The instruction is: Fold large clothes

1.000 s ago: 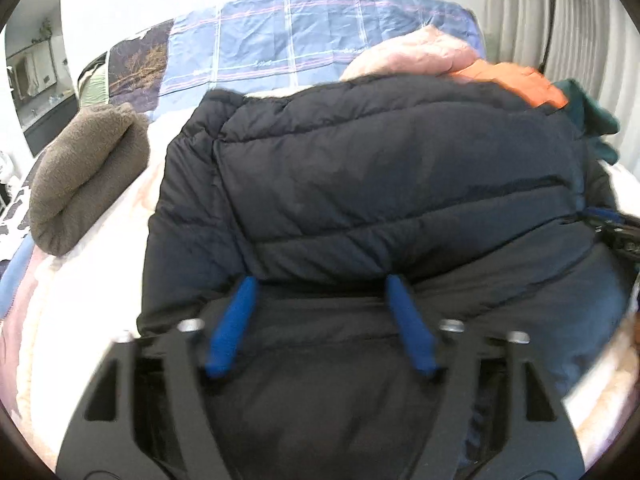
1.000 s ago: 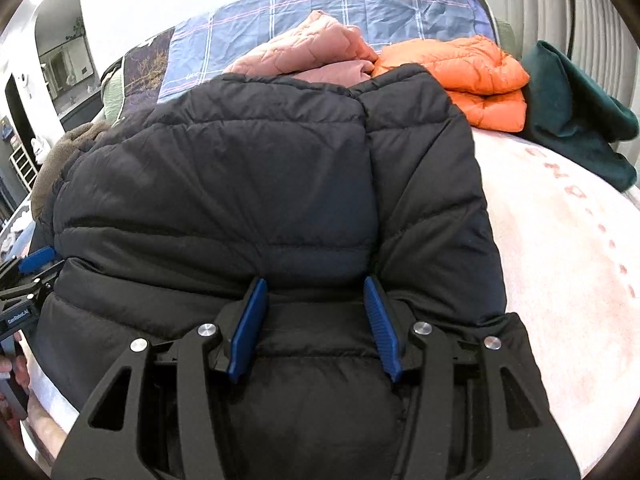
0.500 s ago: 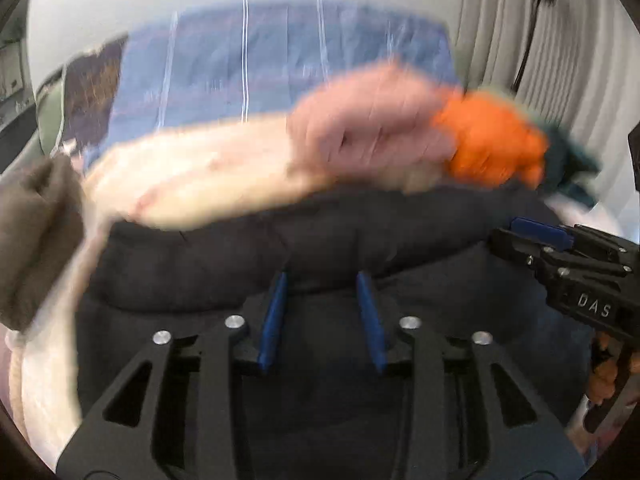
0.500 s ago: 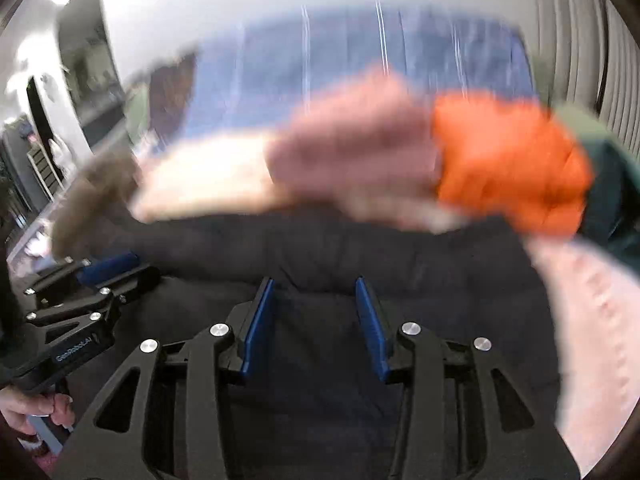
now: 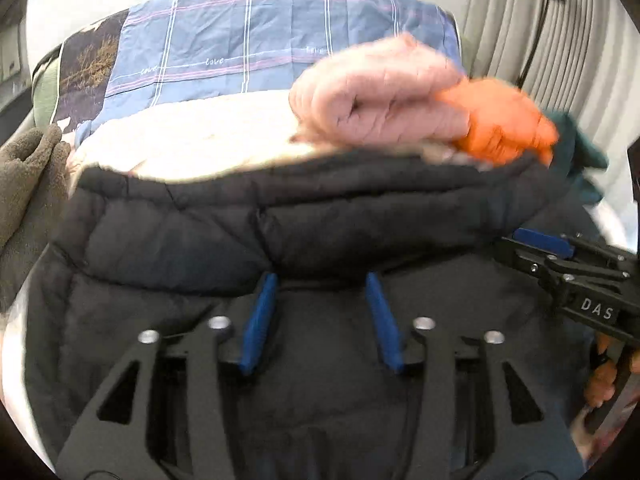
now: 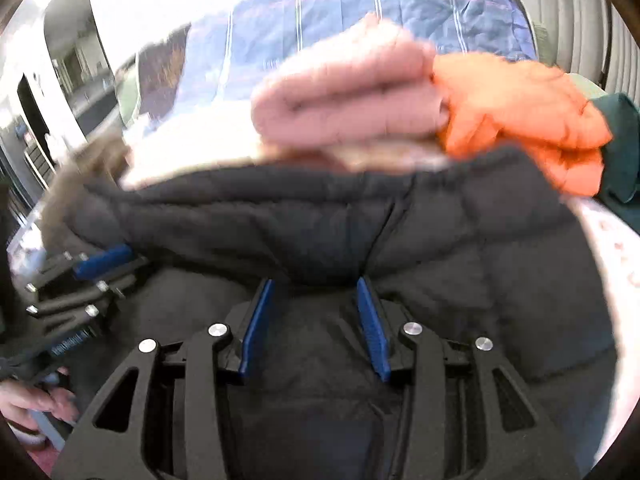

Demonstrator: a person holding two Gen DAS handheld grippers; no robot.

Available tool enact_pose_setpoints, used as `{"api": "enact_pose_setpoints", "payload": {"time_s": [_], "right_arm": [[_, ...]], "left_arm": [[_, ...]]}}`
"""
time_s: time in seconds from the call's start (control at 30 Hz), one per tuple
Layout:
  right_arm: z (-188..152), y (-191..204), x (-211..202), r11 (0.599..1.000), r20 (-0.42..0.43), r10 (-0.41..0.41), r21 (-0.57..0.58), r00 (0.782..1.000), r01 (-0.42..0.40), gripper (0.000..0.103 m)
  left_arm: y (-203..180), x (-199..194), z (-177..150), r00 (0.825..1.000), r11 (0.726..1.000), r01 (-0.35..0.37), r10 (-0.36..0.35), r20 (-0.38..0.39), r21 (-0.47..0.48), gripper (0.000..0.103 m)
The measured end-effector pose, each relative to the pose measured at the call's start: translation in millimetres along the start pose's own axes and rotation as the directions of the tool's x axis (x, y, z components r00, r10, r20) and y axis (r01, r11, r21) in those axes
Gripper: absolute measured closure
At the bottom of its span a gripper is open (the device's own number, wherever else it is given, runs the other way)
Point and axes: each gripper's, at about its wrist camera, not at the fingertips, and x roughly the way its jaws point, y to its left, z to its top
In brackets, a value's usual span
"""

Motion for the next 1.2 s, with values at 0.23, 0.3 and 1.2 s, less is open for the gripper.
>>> {"api": "enact_pose_setpoints", "payload": {"time_s": [0.23,0.3,1.2], "right_arm": [[45,-29,26,0.973,-0.003,-0.230,-0.030,0.973,0.230,0.044],[31,-58,61,0.974,-0.073,-0.225,0.011,0.972,0.227,0.041],[2,-54,-5,0.992,0.093,-0.124,0.013,0.988,0.123,0.039]], "left_arm": [[24,19,37,0.967,0.965,-0.254,0.254,0.017,0.060,0.034],[54,45,27,0.958,0.959,-0.284,0.284,-0.041,0.010,0.030],[66,2,11,0.990,0.989,-0.129,0.132,0.046,-0.067,0.026]]}}
